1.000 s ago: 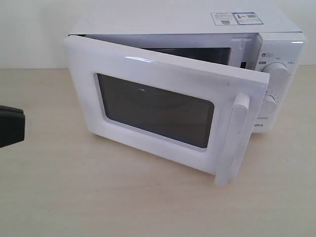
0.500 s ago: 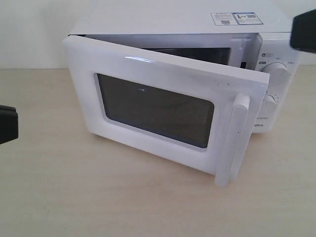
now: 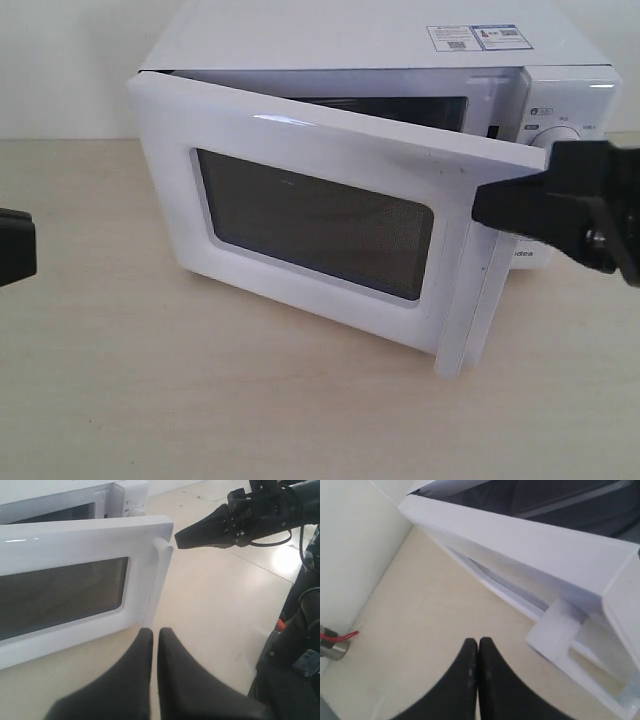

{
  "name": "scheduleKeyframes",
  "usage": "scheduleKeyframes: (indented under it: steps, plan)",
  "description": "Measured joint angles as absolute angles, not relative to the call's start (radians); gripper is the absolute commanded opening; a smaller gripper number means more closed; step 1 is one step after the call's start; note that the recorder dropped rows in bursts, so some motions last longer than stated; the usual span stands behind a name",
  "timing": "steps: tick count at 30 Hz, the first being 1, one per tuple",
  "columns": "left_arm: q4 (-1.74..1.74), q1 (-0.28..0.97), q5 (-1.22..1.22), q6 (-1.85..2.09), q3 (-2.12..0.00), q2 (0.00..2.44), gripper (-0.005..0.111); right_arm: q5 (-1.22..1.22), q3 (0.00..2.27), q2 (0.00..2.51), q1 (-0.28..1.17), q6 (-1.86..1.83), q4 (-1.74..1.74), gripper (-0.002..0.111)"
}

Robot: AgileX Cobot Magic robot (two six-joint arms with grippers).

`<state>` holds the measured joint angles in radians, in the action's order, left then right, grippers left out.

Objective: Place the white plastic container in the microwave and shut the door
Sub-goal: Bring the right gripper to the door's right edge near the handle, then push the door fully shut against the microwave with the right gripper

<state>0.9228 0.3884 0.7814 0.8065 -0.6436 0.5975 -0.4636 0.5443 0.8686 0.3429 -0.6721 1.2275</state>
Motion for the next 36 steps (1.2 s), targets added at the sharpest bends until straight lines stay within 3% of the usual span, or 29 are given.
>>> scheduleKeyframes:
  steps: [4, 10, 22, 36]
  plan:
    - [0.923, 0.388, 0.781, 0.805, -0.644, 0.597, 0.004, -0.23, 0.536, 0.87, 0.506, -0.676, 1.238, 0.0]
    - [0.923, 0.388, 0.781, 0.789, -0.644, 0.597, 0.004, -0.015, 0.536, 0.933, 0.618, -0.678, 1.241, 0.0]
    - [0.923, 0.388, 0.773, 0.787, -0.644, 0.597, 0.004, 0.225, 0.544, 1.05, 0.628, -0.701, 1.214, 0.0]
    - [0.923, 0.388, 0.746, 0.787, -0.644, 0.597, 0.004, 0.288, 0.592, 1.13, 0.628, -0.708, 1.198, 0.0]
